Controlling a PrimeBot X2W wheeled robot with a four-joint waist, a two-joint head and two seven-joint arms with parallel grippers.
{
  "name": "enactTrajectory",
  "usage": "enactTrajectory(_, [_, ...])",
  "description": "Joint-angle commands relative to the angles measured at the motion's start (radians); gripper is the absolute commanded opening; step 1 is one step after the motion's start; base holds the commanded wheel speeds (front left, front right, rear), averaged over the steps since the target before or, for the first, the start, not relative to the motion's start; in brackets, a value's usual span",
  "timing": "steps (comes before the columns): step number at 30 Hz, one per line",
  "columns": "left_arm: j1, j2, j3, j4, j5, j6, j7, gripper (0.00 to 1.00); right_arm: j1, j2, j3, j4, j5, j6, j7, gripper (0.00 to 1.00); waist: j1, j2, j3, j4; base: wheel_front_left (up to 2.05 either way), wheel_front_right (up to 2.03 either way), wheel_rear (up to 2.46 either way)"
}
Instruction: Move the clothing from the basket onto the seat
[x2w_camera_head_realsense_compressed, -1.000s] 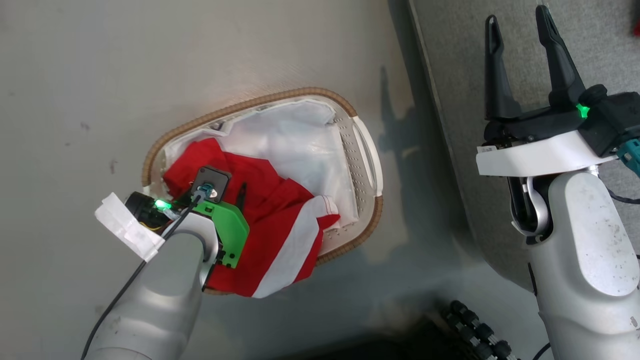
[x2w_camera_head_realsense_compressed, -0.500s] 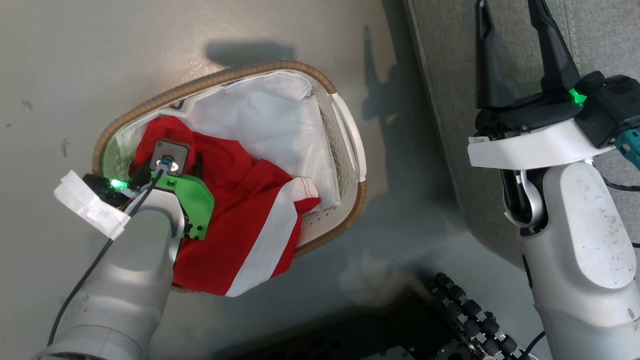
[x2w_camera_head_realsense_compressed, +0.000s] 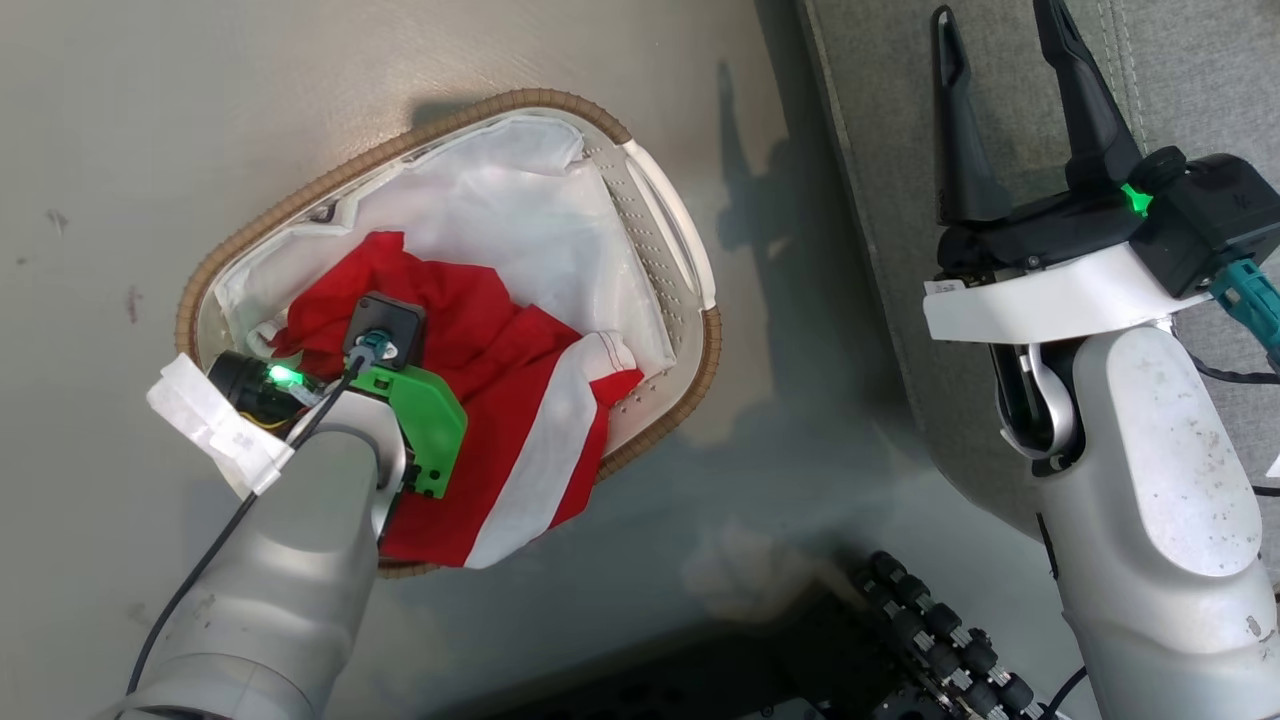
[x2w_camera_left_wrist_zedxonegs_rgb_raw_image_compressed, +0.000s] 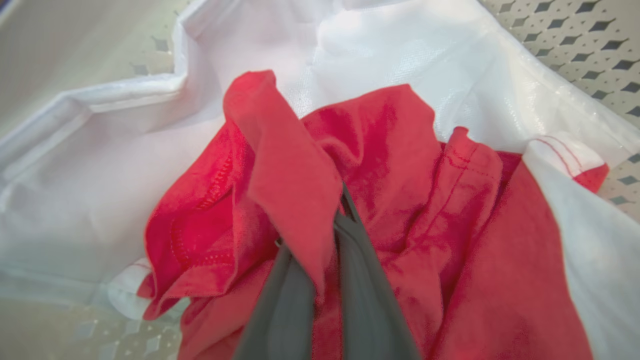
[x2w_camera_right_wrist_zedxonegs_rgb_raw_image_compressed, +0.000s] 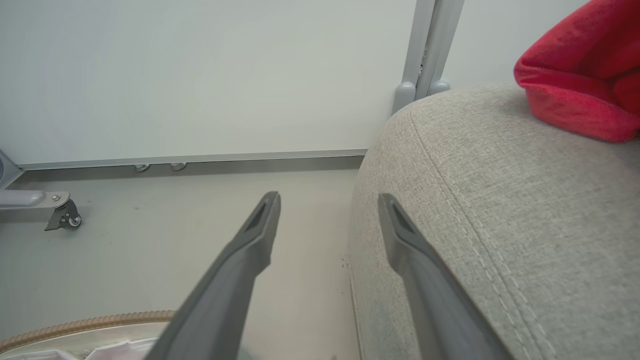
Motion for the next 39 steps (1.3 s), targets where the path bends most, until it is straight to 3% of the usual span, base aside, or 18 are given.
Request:
enactTrajectory(1, [0.015, -0.006, -0.009, -0.009, -0.002, -0.005, -0.012, 0.0, 0.011, -0.002, 0.0, 0.007, -0.005, -0.001, -0.002, 1.0, -0.0001, 0.0, -0.019, 0.008, 0.0, 0.0, 0.0])
enactTrajectory(12, [0.069, -0.021, -0.058, -0.125, -0.008, -0.021, -0.043, 0.0, 0.048, -0.003, -0.015, 0.038, -0.035, -0.001, -0.002, 1.0, -0.0001, 0.0, -0.145, 0.046, 0.0, 0.0, 0.0])
enactTrajectory(22, [0.178, -0.02, -0.06, -0.36, -0.021, -0.025, -0.044, 0.0, 0.122, -0.003, -0.03, 0.081, -0.074, -0.001, -0.002, 1.0, -0.0001, 0.0, -0.337, 0.091, 0.0, 0.0, 0.0])
enactTrajectory(32, [0.3, 0.015, -0.053, -0.565, -0.018, -0.032, -0.044, 0.0, 0.245, -0.003, -0.045, 0.134, -0.103, -0.001, -0.002, 1.0, -0.0001, 0.0, -0.574, 0.128, 0.0, 0.0, 0.0])
enactTrajectory(39, [0.302, 0.063, -0.074, -0.664, -0.017, -0.042, -0.041, 0.0, 0.317, -0.003, -0.03, 0.159, -0.108, -0.001, -0.002, 1.0, -0.0001, 0.0, -0.686, 0.139, 0.0, 0.0, 0.0])
